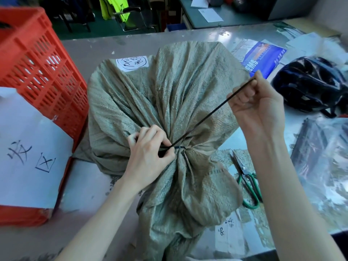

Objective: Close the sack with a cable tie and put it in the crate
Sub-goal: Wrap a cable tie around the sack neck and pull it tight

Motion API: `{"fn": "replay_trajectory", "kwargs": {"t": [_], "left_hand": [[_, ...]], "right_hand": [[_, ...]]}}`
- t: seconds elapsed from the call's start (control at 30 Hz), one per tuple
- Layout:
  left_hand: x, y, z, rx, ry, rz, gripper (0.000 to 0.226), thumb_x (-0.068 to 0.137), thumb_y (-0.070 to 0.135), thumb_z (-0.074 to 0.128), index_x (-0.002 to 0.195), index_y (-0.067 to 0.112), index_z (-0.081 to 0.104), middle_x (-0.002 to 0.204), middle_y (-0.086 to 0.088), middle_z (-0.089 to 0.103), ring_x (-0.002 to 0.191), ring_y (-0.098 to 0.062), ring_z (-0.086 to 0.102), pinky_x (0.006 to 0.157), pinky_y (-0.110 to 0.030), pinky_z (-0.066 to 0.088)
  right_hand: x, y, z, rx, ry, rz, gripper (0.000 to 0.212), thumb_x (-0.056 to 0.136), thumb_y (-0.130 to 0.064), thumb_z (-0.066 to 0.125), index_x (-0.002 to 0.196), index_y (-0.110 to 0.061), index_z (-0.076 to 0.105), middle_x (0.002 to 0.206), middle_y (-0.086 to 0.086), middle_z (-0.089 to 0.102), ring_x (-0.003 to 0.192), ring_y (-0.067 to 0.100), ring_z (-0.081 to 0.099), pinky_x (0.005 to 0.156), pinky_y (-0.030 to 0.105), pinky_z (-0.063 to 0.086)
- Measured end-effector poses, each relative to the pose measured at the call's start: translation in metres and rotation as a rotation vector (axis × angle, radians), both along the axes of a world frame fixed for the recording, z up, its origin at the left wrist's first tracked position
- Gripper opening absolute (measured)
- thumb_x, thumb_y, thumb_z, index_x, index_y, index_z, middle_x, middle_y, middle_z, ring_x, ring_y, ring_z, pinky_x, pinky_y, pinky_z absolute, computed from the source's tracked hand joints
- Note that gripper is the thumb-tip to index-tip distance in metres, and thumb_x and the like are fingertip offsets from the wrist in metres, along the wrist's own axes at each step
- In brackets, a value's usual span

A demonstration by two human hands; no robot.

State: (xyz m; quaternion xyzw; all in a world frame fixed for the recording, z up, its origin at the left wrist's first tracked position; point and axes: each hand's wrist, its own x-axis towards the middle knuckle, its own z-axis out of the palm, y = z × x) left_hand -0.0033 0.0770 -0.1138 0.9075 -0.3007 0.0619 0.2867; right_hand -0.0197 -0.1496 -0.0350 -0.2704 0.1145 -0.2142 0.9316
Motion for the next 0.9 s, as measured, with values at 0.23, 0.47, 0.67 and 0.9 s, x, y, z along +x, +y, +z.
{"fn": "replay_trajectory", "kwargs": {"t": [0.23,0.47,0.67,0.9], "left_hand": [[-0.013,0.005,-0.006,0.002,0.017,-0.013,0.015,0.08,0.036,0.051,0.076,0.024,0.043,0.085,0.012,0.046,0.092,-0.01,0.042,0.08,-0.028,0.016],[-0.019,0.008,-0.014,-0.036,0.068,-0.017,0.015,0.081,0.037,0.05,0.077,0.027,0.039,0.086,0.011,0.044,0.091,-0.009,0.039,0.079,-0.028,0.017],[-0.024,0.007,-0.012,0.002,0.076,0.011,0.015,0.082,0.037,0.048,0.078,0.027,0.037,0.083,0.011,0.041,0.091,-0.011,0.037,0.079,-0.028,0.019],[-0.024,-0.006,-0.003,0.078,-0.03,0.079,0.027,0.092,0.039,0.039,0.072,0.021,0.038,0.066,0.01,0.042,0.081,-0.019,0.043,0.074,-0.036,0.028]], "right_hand": [[0.0,-0.003,0.003,0.111,-0.063,0.008,0.029,0.076,-0.013,0.054,0.048,-0.011,0.047,0.039,-0.003,0.033,0.033,0.008,0.028,0.036,0.018,0.025],[-0.003,0.001,0.003,0.106,-0.057,0.02,0.029,0.075,-0.013,0.055,0.047,-0.011,0.048,0.039,-0.003,0.033,0.034,0.007,0.029,0.034,0.017,0.024],[0.003,0.011,0.009,-0.042,-0.062,0.037,0.029,0.074,-0.017,0.057,0.047,-0.015,0.048,0.039,-0.005,0.032,0.036,0.008,0.028,0.042,0.019,0.019],[-0.004,0.041,0.011,-0.434,-0.138,0.187,0.032,0.087,-0.023,0.059,0.058,-0.013,0.053,0.048,-0.001,0.047,0.044,0.015,0.041,0.048,0.028,0.03]]}}
